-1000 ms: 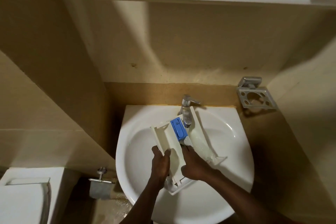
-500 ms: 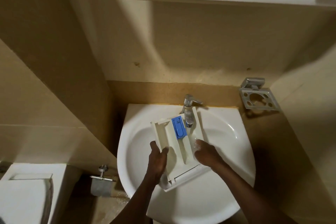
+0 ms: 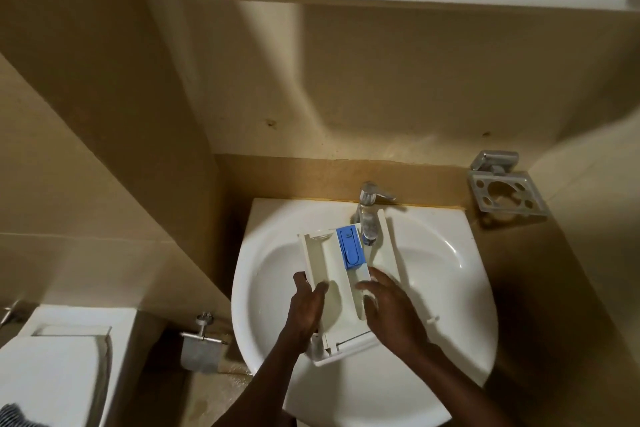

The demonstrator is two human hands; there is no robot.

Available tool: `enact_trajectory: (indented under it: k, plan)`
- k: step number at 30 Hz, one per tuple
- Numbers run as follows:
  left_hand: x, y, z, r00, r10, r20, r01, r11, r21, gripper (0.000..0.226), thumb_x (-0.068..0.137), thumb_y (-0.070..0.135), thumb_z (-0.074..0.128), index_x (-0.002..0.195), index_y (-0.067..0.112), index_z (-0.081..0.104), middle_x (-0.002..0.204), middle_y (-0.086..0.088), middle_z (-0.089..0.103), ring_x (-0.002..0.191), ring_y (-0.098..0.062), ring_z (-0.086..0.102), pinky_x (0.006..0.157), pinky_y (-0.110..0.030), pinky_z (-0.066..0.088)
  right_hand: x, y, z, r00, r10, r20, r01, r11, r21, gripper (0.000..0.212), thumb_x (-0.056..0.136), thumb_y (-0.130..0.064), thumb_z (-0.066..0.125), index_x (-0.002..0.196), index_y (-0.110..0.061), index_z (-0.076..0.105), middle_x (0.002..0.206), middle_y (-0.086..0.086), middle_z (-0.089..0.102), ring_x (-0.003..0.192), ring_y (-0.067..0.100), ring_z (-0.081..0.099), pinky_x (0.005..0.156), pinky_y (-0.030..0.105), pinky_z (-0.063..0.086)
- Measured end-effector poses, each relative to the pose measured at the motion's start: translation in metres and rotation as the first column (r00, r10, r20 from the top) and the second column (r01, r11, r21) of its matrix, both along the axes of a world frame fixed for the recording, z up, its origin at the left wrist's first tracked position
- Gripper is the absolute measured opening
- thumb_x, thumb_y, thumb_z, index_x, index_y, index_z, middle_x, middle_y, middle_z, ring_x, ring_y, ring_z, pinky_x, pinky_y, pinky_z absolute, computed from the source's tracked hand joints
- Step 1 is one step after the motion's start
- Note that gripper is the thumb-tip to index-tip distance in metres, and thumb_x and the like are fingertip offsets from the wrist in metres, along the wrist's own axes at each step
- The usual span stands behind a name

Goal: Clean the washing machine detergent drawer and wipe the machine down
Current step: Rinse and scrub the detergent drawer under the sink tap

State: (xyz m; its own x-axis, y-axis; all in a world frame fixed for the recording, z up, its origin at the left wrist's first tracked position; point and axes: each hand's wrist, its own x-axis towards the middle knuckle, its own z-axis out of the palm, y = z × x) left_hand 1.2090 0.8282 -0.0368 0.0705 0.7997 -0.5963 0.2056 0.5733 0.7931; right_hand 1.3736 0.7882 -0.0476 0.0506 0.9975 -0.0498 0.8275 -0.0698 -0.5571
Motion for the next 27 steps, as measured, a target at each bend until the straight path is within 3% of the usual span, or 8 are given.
enact_trajectory:
  k: [4, 6, 9, 14, 18, 21, 24, 27]
  plan:
    - [-0.001, 0.001, 0.001, 1.000, -0.008, 0.018, 0.009, 0.999, -0.042, 0.026, 0.098, 0.033, 0.047, 0.116, 0.020, 0.035, 0.110, -0.009, 0.061, 0.097, -0.028, 0.064, 0.082, -0.052, 0.058, 0.008, 0.011, -0.002, 0.998, 0.012, 0.056, -0.012, 1.000, 0.000, 0.027, 0.081, -0.010, 0.055, 0.088, -0.033, 0.045, 0.082, -0.010, 0.059, 0.083, 0.015, 0.061, 0.069, 0.027, 0.050]
    - [-0.002, 0.002, 0.000, 1.000, 0.002, 0.001, -0.002, 0.999, -0.033, 0.024, 0.098, 0.033, 0.047, 0.116, 0.020, 0.036, 0.110, -0.008, 0.062, 0.097, -0.028, 0.064, 0.084, -0.053, 0.057, -0.001, 0.011, -0.001, 0.996, -0.086, 0.009, 0.086, 0.996, -0.020, 0.031, 0.080, -0.009, 0.060, 0.094, -0.026, 0.039, 0.084, -0.006, 0.056, 0.078, 0.017, 0.059, 0.066, 0.028, 0.049]
    - [-0.002, 0.004, 0.000, 1.000, -0.019, -0.020, 0.019, 0.999, -0.026, 0.023, 0.097, 0.031, 0.047, 0.115, 0.021, 0.036, 0.110, -0.009, 0.061, 0.096, -0.029, 0.064, 0.084, -0.053, 0.057, -0.007, 0.020, -0.001, 0.962, -0.273, -0.030, 0.259, 0.938, -0.232, 0.044, 0.077, -0.007, 0.068, 0.100, -0.022, 0.033, 0.096, -0.004, 0.055, 0.084, 0.020, 0.059, 0.068, 0.029, 0.049]
    - [0.000, -0.008, -0.001, 0.998, -0.063, 0.004, 0.063, 0.997, -0.051, 0.029, 0.097, 0.027, 0.046, 0.124, 0.025, 0.034, 0.113, -0.008, 0.059, 0.098, -0.027, 0.063, 0.080, -0.052, 0.059, -0.007, 0.053, 0.006, 0.946, -0.322, 0.028, 0.318, 0.915, -0.250, 0.030, 0.074, -0.042, 0.073, 0.092, -0.021, 0.061, 0.097, 0.001, 0.069, 0.092, 0.027, 0.066, 0.070, 0.031, 0.051]
    - [-0.001, -0.006, -0.003, 1.000, -0.028, -0.004, 0.028, 0.999, -0.032, 0.025, 0.098, 0.025, 0.045, 0.120, 0.023, 0.034, 0.105, -0.005, 0.060, 0.094, -0.025, 0.063, 0.080, -0.051, 0.059, -0.010, 0.053, 0.003, 0.961, -0.254, -0.108, 0.234, 0.957, -0.169, 0.030, 0.077, -0.030, 0.077, 0.102, -0.020, 0.064, 0.105, -0.001, 0.067, 0.096, 0.020, 0.063, 0.075, 0.028, 0.049]
    - [-0.002, -0.003, -0.001, 1.000, -0.011, -0.028, 0.011, 1.000, 0.002, 0.026, 0.097, 0.024, 0.047, 0.120, 0.020, 0.034, 0.104, -0.005, 0.061, 0.094, -0.026, 0.064, 0.085, -0.052, 0.057, 0.000, 0.048, 0.000, 0.978, -0.136, -0.157, 0.083, 0.948, -0.306, 0.046, 0.077, -0.013, 0.070, 0.121, -0.019, 0.058, 0.115, 0.001, 0.064, 0.101, 0.016, 0.059, 0.084, 0.024, 0.047]
    - [-0.003, -0.001, 0.001, 1.000, 0.000, -0.027, 0.000, 1.000, 0.017, 0.027, 0.097, 0.032, 0.049, 0.120, 0.022, 0.036, 0.106, -0.006, 0.063, 0.094, -0.027, 0.065, 0.085, -0.053, 0.057, 0.015, 0.056, 0.010, 0.798, -0.407, -0.444, 0.199, 0.874, -0.444, 0.040, 0.067, -0.019, 0.064, 0.106, -0.026, 0.063, 0.102, -0.003, 0.068, 0.097, 0.018, 0.061, 0.089, 0.035, 0.051]
    - [-0.007, 0.003, 0.002, 0.999, 0.026, -0.048, -0.025, 1.000, 0.017, 0.030, 0.097, 0.041, 0.050, 0.116, 0.021, 0.040, 0.107, -0.007, 0.064, 0.092, -0.026, 0.066, 0.083, -0.052, 0.058, 0.013, 0.067, 0.028, 0.557, -0.442, -0.703, 0.042, 0.861, -0.507, 0.031, 0.082, -0.001, 0.053, 0.106, -0.019, 0.064, 0.092, -0.003, 0.070, 0.084, 0.011, 0.061, 0.077, 0.024, 0.043]
